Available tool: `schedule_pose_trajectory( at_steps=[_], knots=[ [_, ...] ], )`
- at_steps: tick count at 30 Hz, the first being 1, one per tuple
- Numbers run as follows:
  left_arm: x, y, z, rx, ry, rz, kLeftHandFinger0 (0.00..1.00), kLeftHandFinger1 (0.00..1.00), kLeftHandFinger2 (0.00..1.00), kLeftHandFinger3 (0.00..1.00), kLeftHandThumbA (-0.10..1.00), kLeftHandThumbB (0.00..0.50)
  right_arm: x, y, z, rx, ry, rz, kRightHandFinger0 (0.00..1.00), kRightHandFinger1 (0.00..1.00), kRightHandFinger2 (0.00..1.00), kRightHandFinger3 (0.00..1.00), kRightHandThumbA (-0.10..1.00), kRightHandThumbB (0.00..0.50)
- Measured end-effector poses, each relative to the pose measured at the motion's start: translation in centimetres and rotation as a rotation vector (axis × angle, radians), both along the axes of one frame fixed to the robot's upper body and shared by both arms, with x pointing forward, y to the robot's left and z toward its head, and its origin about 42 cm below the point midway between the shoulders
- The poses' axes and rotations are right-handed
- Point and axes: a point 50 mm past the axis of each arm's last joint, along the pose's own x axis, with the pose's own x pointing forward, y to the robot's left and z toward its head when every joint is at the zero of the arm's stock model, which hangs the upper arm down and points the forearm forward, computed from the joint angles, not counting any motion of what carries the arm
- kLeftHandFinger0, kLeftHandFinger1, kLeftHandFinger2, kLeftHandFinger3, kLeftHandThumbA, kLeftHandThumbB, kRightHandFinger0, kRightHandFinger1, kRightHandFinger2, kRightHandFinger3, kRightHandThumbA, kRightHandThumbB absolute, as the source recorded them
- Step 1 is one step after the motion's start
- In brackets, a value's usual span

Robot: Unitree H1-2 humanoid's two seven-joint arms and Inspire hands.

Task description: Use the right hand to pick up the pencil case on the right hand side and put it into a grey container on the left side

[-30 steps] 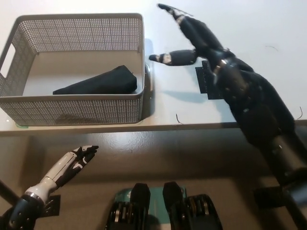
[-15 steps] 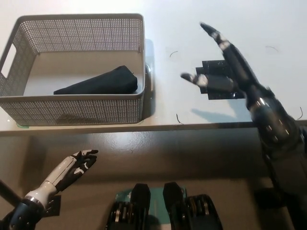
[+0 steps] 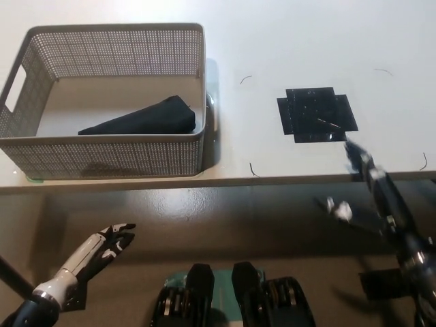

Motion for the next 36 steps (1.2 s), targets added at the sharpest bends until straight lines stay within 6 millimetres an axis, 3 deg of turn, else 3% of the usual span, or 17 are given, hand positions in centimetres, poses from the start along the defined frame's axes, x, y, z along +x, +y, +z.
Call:
schedule_pose_trajectory(
  at_steps=[4, 10, 15, 16, 36],
  knots=[
    [-0.2, 0.7, 0.1, -0.01, -0.008, 0.033, 0.8, 0.78, 0.8, 0.87, 0.99, 0.5, -1.6, -2.2, -3.9, 0.034, 0.111, -0.035, 1.0, 1.0, 1.0, 1.0, 1.0, 0.248],
    [-0.2, 0.9, 0.1, -0.024, -0.018, 0.059, 0.81, 0.8, 0.83, 0.88, 1.0, 0.495, -3.2, -3.1, -6.8, 0.077, 0.173, -0.045, 1.0, 1.0, 1.0, 1.0, 1.0, 0.206],
    [-0.5, 1.1, -0.1, -0.039, -0.017, 0.077, 0.8, 0.8, 0.82, 0.88, 1.0, 0.5, -3.3, -3.5, -9.1, 0.112, 0.234, -0.055, 1.0, 1.0, 1.0, 1.0, 1.0, 0.23],
    [-0.5, 1.1, -0.1, -0.041, -0.017, 0.08, 0.8, 0.79, 0.82, 0.88, 1.0, 0.5, -3.2, -3.5, -9.4, 0.122, 0.242, -0.059, 1.0, 1.0, 1.0, 1.0, 1.0, 0.256],
    [-0.6, 1.4, 0.1, -0.047, -0.025, 0.093, 0.8, 0.79, 0.83, 0.88, 1.0, 0.5, -1.4, -3.5, -9.8, 0.244, 0.247, -0.047, 1.0, 1.0, 1.0, 1.0, 1.0, 0.266]
  ],
)
